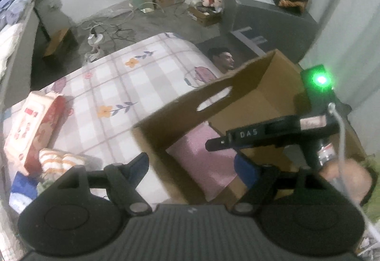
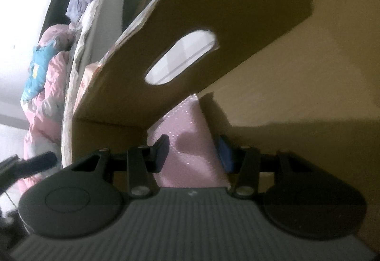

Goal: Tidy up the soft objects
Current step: 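Open the right gripper to release the pouch in the box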

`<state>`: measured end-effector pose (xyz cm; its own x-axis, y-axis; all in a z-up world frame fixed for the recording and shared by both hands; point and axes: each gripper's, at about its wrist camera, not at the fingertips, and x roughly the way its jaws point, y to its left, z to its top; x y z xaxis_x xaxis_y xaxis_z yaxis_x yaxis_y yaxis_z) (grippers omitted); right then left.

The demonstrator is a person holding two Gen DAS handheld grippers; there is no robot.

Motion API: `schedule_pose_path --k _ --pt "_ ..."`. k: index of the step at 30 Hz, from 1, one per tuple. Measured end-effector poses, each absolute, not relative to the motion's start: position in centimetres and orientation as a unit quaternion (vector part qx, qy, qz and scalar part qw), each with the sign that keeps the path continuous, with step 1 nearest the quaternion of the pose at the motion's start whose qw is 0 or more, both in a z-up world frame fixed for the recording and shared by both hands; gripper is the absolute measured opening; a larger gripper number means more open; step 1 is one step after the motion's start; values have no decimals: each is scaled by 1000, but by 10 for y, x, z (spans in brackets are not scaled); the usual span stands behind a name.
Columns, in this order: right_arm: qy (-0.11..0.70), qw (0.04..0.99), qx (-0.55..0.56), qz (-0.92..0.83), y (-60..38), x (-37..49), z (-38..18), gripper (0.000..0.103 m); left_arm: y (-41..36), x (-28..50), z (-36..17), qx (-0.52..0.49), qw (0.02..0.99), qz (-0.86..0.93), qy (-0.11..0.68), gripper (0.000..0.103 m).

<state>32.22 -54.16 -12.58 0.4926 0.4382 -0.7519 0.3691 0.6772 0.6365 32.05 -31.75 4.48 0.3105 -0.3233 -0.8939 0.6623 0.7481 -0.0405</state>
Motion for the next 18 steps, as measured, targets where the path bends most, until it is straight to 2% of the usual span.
schedule_pose_path --k 10,13,18 --pt "504 781 366 41 -511 338 -108 48 -260 320 69 136 814 -290 484 80" --pt "495 796 347 23 -512 332 -85 55 -236 313 82 121 827 -287 468 84" --pt "452 848 277 -3 -502 305 -17 61 -190 283 100 111 858 -276 418 89"
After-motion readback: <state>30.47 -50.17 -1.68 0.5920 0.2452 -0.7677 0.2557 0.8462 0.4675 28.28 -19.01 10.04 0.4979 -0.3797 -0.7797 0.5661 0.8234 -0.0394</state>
